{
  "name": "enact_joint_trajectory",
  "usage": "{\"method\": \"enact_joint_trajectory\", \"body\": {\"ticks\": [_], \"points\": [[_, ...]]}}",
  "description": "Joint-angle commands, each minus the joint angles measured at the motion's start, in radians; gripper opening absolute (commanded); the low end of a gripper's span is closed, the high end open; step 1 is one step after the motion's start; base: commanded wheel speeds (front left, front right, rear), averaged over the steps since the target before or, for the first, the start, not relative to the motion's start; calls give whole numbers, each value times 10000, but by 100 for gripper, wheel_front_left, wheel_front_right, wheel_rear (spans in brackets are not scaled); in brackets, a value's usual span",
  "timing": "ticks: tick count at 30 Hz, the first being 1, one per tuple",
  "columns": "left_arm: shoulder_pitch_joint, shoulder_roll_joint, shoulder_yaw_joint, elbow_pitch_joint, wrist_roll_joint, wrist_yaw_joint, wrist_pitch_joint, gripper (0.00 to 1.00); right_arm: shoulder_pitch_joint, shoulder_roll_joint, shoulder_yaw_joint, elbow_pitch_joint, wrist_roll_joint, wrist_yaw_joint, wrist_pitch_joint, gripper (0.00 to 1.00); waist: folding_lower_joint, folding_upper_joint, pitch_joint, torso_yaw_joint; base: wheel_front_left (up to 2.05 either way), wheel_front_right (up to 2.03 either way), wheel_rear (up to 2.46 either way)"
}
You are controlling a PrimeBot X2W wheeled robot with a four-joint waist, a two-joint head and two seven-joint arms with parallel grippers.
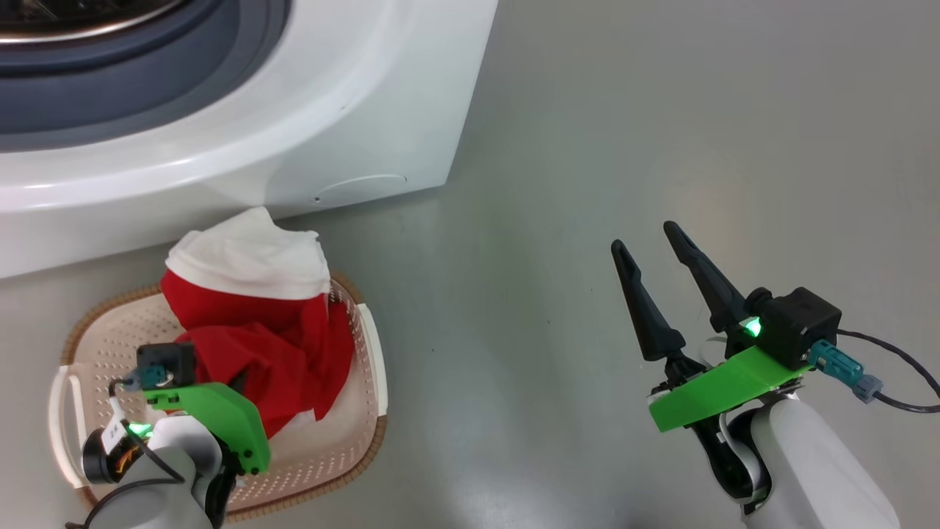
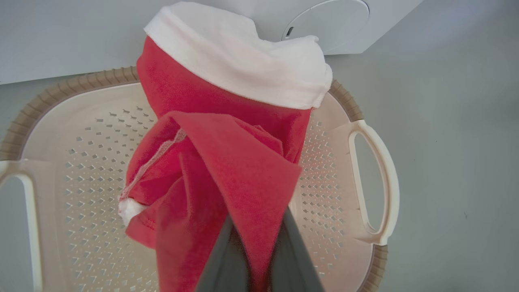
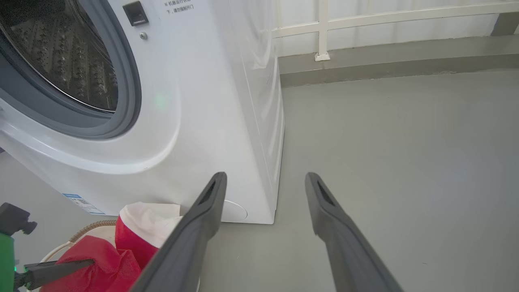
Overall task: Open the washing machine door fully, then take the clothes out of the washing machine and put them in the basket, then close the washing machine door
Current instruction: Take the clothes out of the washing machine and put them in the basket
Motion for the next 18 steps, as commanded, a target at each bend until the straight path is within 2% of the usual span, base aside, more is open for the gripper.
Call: {"method": "enact_joint_trajectory", "body": {"ticks": [1,4,5,6,7,9,18], "points": [[-81,297,161,-9,-95,-42,47,0,-85,34,116,-259,-105,65,-63,100,0,0,275,-103,0,0,0],[-123,277,48,44,-148,-57,195,0,-102,93,121,-268,-146,65,-63,100,0,0,406,-121,0,0,0],[-129,269,1,56,-157,-60,220,5,-105,114,131,-260,-150,65,-63,100,0,0,436,-125,0,0,0],[-137,260,-31,64,-181,-62,217,29,-111,134,135,-256,-155,65,-63,100,0,0,458,-125,0,0,0],[-140,244,-70,68,-210,-63,210,42,-118,152,133,-249,-158,65,-63,100,0,0,469,-120,0,0,0],[-127,210,-123,74,-320,-65,229,100,-132,182,119,-211,-162,65,-63,100,0,0,463,-93,0,0,0],[145,219,-474,-71,-807,-67,210,100,-252,266,222,56,-42,65,-63,100,0,0,5,153,0,0,0]]}}
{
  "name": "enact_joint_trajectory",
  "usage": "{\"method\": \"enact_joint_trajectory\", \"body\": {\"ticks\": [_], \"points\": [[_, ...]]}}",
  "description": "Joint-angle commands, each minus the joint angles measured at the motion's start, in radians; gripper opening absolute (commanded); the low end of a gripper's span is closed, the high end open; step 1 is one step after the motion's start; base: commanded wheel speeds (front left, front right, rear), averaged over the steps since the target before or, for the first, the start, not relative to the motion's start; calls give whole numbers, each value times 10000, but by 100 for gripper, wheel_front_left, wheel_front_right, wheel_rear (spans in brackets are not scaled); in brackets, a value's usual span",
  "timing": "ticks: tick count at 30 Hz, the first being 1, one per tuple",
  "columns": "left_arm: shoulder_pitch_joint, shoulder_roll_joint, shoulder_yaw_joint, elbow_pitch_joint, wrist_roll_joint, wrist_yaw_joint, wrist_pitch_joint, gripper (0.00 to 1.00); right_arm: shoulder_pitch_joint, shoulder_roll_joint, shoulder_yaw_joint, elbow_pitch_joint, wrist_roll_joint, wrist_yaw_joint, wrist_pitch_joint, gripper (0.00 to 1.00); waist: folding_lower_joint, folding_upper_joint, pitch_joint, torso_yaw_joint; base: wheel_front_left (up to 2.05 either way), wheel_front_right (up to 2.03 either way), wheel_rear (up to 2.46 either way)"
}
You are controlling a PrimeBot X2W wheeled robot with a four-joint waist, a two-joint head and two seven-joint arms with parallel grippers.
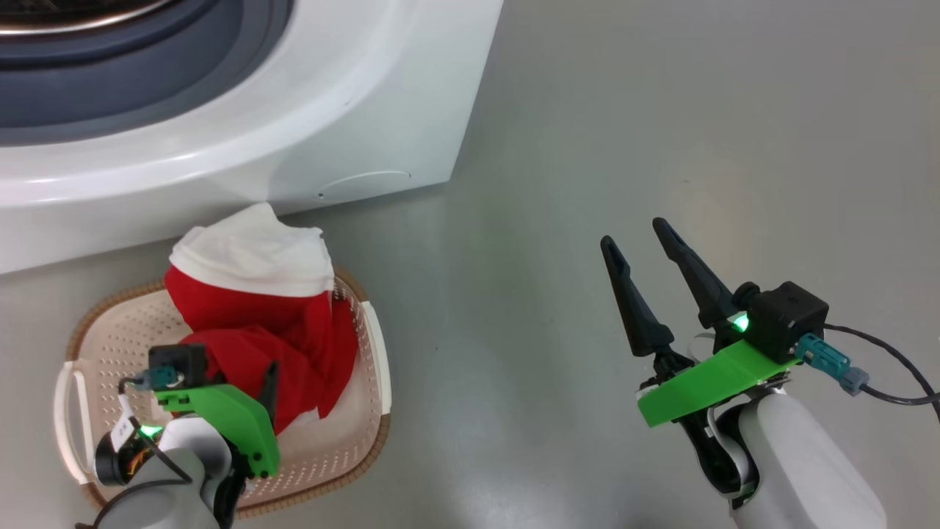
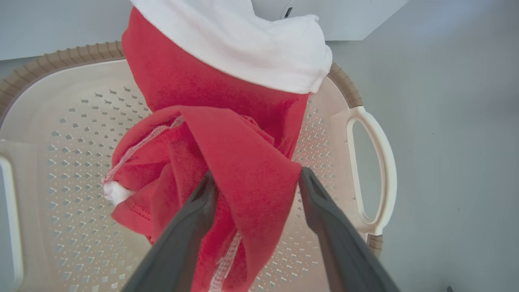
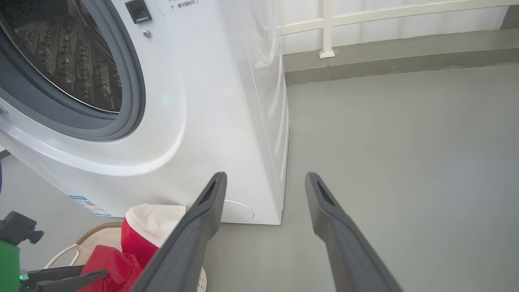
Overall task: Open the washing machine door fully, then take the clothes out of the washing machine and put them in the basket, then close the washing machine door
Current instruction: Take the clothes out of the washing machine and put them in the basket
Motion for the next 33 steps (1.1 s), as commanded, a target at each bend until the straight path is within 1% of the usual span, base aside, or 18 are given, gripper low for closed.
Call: {"method": "enact_joint_trajectory", "body": {"ticks": [1,8,9,10,19,23,26,33], "points": [[288,269,61,-160,-106,-54,-147,100,-56,36,200,-160,-10,65,-63,100,0,0,-231,108,0,0,0],[724,458,-282,-599,-410,-54,-591,100,8,55,191,-18,109,65,-63,100,0,0,-857,321,0,0,0],[827,559,-372,-716,-483,-55,-705,100,43,46,175,29,156,65,-63,100,0,0,-1096,419,0,0,0],[827,559,-372,-716,-483,-55,-705,100,43,46,175,29,156,65,-63,100,0,0,-1096,419,0,0,0],[1251,846,-517,-1432,-795,-55,-936,100,317,-91,95,249,391,65,-63,100,0,0,-2243,928,0,0,0],[1583,1040,-124,-2537,-641,-20,-952,100,503,-257,76,329,499,65,-63,100,0,0,-2861,1245,0,0,0],[1986,1109,208,-3430,-391,135,-953,100,630,-366,69,389,567,65,-63,100,0,0,-3211,1444,0,0,0],[3213,1193,1105,-5679,257,782,-955,100,911,-632,146,487,722,65,-63,100,0,0,-3950,1783,0,0,0]]}}
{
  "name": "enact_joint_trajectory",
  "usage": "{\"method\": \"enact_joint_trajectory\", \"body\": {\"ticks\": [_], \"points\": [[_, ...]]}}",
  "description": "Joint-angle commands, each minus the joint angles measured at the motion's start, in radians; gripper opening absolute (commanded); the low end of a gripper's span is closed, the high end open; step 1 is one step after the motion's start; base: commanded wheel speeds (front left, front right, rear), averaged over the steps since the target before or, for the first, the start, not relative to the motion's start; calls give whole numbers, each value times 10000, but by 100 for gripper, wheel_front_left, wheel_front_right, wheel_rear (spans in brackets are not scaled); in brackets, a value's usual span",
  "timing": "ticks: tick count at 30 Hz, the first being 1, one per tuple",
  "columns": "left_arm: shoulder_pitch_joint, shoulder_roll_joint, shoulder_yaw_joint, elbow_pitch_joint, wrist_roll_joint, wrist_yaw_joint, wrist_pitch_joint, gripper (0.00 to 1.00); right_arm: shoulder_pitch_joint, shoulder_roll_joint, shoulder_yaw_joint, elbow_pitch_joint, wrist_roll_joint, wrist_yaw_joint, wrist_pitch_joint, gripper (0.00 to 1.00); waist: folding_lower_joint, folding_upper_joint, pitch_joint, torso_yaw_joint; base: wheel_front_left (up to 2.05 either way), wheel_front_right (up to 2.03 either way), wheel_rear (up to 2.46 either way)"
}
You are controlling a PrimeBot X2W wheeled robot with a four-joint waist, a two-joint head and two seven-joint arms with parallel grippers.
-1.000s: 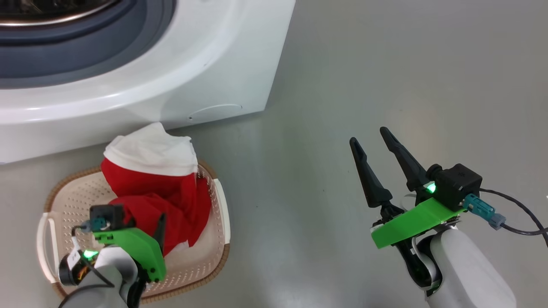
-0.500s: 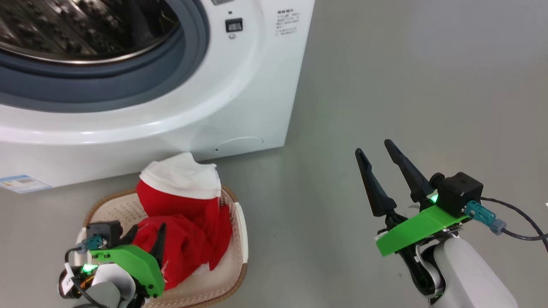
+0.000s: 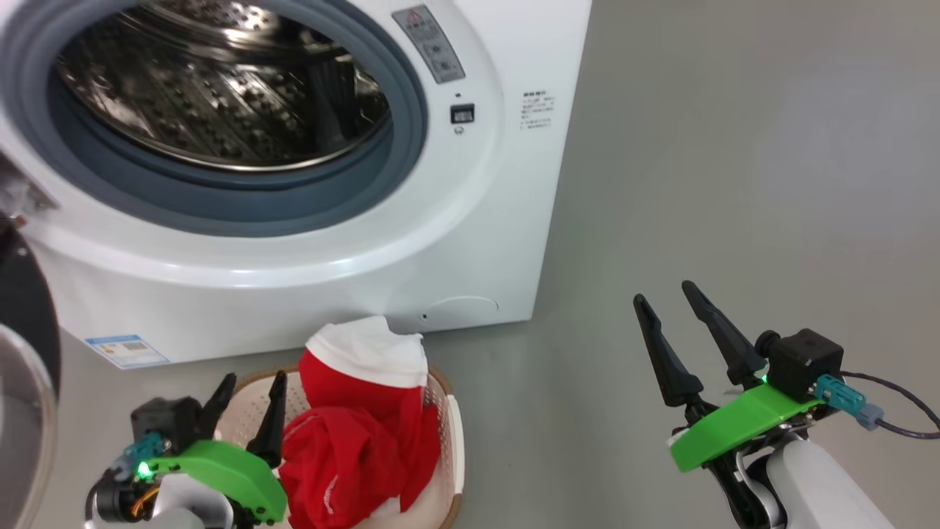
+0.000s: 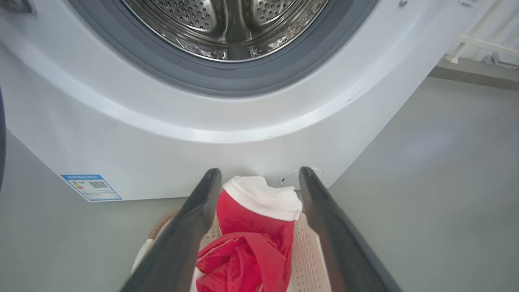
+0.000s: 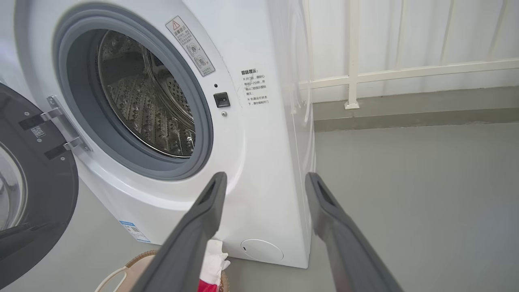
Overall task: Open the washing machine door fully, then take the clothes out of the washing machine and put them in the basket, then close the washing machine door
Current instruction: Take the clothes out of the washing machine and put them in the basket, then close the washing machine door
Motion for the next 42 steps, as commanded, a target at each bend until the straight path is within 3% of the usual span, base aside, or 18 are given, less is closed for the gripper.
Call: {"method": "enact_joint_trajectory", "body": {"ticks": [1,14,19,27,42], "points": [[267,356,584,-708,186,232,-121,100,101,-103,180,-193,96,65,-63,100,0,0,-592,386,0,0,0],[2211,447,1678,-4308,996,1347,-121,100,542,-316,242,-151,315,65,-63,100,0,0,-1443,390,0,0,0],[2726,408,1921,-5102,1019,1518,-121,100,635,-346,148,-343,161,65,-63,100,0,0,-1559,334,0,0,0],[3140,375,2148,-5715,1211,1788,-122,100,689,-272,-94,-428,-154,65,-63,100,0,0,-1579,266,0,0,0],[3230,435,2183,-5829,1171,1754,-122,100,650,-168,-105,-411,-221,65,-63,100,0,0,-1431,181,0,0,0]]}}
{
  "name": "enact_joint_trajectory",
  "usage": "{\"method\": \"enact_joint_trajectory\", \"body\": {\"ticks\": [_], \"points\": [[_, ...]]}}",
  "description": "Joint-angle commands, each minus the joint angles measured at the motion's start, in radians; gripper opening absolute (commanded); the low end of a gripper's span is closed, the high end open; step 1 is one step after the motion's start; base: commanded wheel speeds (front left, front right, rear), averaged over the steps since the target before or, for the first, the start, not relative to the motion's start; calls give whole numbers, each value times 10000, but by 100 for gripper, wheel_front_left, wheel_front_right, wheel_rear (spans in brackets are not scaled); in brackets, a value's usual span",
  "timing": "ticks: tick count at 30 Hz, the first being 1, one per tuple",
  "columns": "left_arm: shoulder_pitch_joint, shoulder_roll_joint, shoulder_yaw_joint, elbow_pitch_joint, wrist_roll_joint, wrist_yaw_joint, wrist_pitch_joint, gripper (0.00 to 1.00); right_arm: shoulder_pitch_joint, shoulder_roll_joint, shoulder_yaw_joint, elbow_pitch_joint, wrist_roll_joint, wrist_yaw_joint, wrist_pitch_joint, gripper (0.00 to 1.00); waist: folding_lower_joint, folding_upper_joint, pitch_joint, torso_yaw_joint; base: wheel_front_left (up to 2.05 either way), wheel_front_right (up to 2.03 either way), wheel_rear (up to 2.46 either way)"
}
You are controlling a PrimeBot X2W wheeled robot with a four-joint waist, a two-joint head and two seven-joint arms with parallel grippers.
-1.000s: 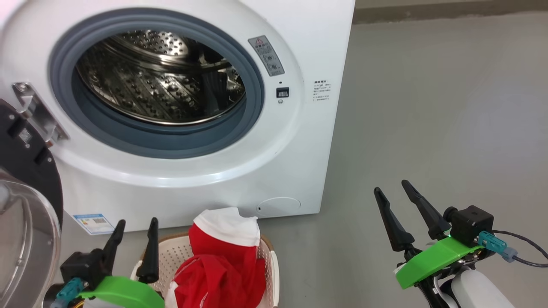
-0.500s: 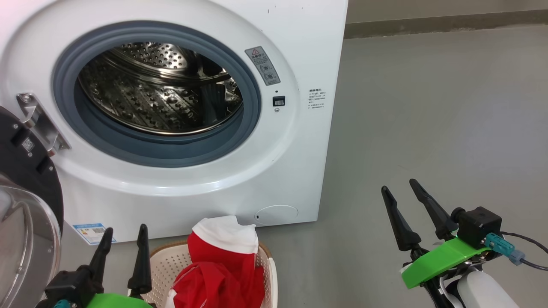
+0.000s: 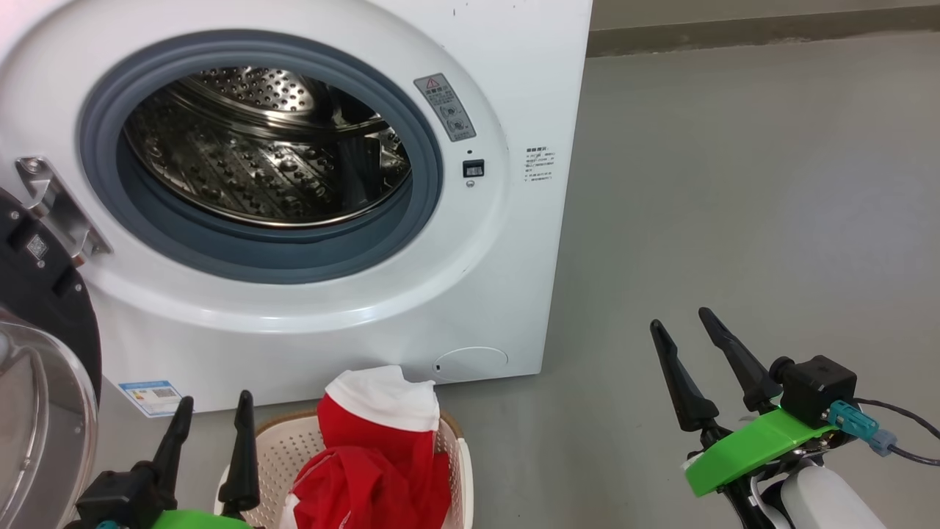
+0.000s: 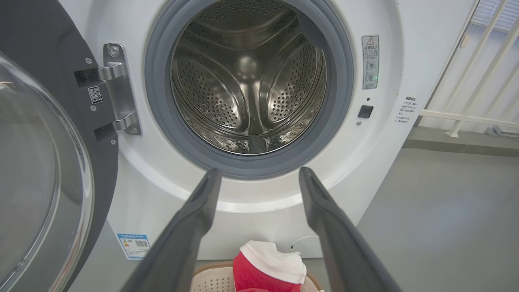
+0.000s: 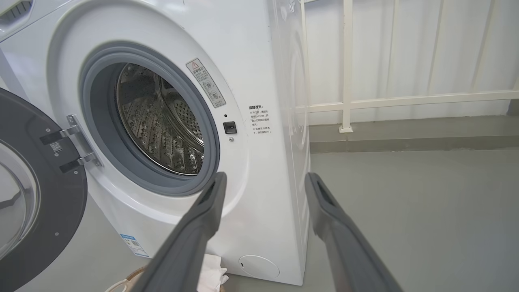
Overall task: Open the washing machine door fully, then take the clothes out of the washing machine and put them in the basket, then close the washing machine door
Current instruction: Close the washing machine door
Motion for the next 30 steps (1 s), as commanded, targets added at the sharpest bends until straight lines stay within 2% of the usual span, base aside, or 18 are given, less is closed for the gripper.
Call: {"method": "enact_joint_trajectory", "body": {"ticks": [1,30], "points": [[-261,284,395,-274,-26,-11,-116,100,-90,-9,172,-251,-112,65,-63,100,0,0,17,-2,0,0,0],[-323,367,325,-299,-243,-42,-113,100,-93,13,157,-246,-98,65,-63,100,0,0,110,29,-7,7,0]]}}
